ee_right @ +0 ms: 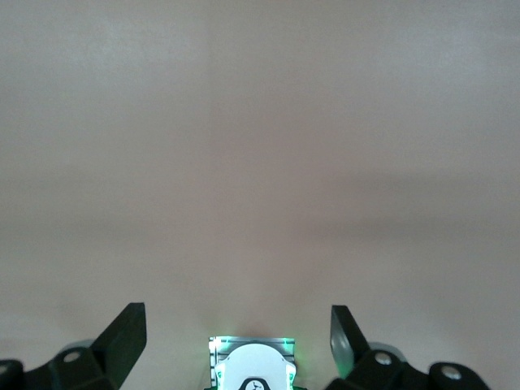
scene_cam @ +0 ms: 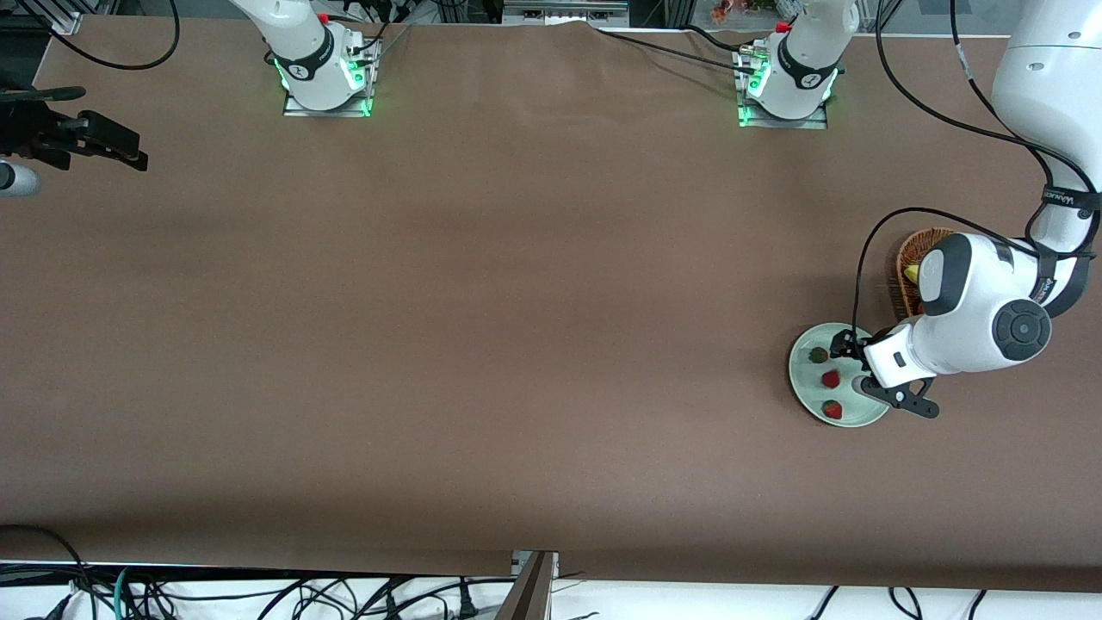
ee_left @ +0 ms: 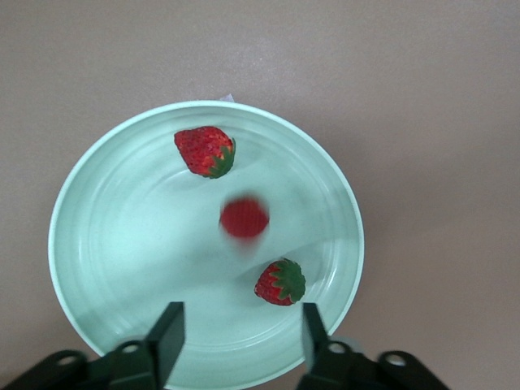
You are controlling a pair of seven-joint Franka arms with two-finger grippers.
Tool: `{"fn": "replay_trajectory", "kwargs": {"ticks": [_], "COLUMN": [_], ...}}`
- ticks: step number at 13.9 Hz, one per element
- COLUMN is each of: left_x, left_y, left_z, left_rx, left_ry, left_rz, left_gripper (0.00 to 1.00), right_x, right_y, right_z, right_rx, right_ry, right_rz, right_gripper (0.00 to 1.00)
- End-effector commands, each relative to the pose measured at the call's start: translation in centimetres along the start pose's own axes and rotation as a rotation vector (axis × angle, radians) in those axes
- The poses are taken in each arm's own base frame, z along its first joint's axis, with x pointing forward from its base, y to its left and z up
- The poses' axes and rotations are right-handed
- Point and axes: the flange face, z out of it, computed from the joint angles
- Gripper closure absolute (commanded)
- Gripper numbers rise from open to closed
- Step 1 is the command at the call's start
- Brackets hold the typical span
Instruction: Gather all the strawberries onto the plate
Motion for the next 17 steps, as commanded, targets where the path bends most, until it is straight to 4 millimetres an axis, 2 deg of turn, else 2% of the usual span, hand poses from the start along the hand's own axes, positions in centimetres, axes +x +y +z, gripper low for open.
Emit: {"fn": "replay_trajectory", "kwargs": {"ticks": [1,6,8,11,14,15,17], "left_x": [0.6,2.5,2.5,0.5,-2.8,-3.8,-6.6], "left_y": [0.3,2.8,3.4,6.4,9.9,12.0,10.3], "left_z": [-1.7,-12.0,-15.2,-22.4,-29.4,-31.5,-33.8], "left_rx": [0.013,0.037,0.034,0.051,0.108,0.146,0.153], "left_ry": [0.025,0.060,0.026,-0.028,-0.031,-0.007,0.015], "left_rz": [0.026,0.043,0.045,-0.009,-0.066,-0.058,-0.163], "left_gripper": [0.00,0.00,0.00,0.00,0.00,0.00,0.00], "right_x": [-0.3,-0.3,-0.3,-0.2,-0.2,-0.2,-0.2], "right_y": [0.0,-0.1,-0.1,-0.1,-0.1,-0.1,-0.1], "right_z": [-0.2,-0.2,-0.2,-0.1,-0.1,-0.1,-0.1], "right_rx": [-0.006,-0.005,-0.005,-0.005,-0.005,-0.005,-0.005], "right_ry": [0.006,0.006,0.006,0.006,0.005,0.005,0.005], "right_rz": [-0.005,-0.006,-0.006,-0.006,-0.007,-0.007,-0.007], "right_gripper": [0.00,0.00,0.00,0.00,0.00,0.00,0.00]}}
